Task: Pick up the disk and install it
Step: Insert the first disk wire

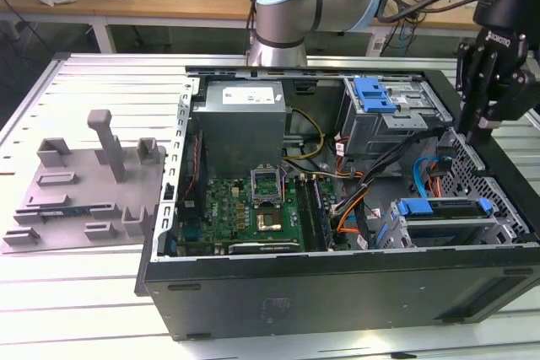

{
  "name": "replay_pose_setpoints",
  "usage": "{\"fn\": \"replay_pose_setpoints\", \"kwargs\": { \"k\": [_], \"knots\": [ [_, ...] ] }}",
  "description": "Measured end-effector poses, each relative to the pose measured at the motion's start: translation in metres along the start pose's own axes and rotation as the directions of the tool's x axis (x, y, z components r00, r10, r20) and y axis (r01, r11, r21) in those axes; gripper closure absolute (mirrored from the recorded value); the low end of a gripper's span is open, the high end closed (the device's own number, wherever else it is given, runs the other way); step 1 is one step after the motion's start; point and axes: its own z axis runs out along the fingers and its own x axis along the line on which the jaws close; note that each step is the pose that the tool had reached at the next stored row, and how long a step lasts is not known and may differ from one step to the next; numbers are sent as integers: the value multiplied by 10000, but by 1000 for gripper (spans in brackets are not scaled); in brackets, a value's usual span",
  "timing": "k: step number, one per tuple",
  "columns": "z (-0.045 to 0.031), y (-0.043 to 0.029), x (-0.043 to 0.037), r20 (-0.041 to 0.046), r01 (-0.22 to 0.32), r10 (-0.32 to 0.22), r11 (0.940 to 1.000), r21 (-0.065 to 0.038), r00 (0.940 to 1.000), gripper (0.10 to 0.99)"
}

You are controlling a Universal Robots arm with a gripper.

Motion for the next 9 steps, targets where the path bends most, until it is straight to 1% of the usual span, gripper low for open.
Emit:
{"fn": "replay_pose_setpoints", "kwargs": {
  "k": [1,2,3,4,5,6,7,9],
  "knots": [
    [1,1,-9,-116,1,-1,10000,14,9999,733],
    [0,3,-25,-264,4,-3,10000,32,9997,733],
    [-8,9,-73,-505,8,-5,10000,61,9987,733],
    [-18,13,-114,-700,13,-7,10000,86,9975,733],
    [-27,18,-156,-884,18,-8,9999,108,9961,733],
    [-34,23,-194,-1025,21,-8,9999,124,9947,733],
    [-42,32,-269,-1204,26,-8,9999,146,9927,733],
    [-35,44,-361,-1352,31,-8,9999,164,9908,733]
  ]
}}
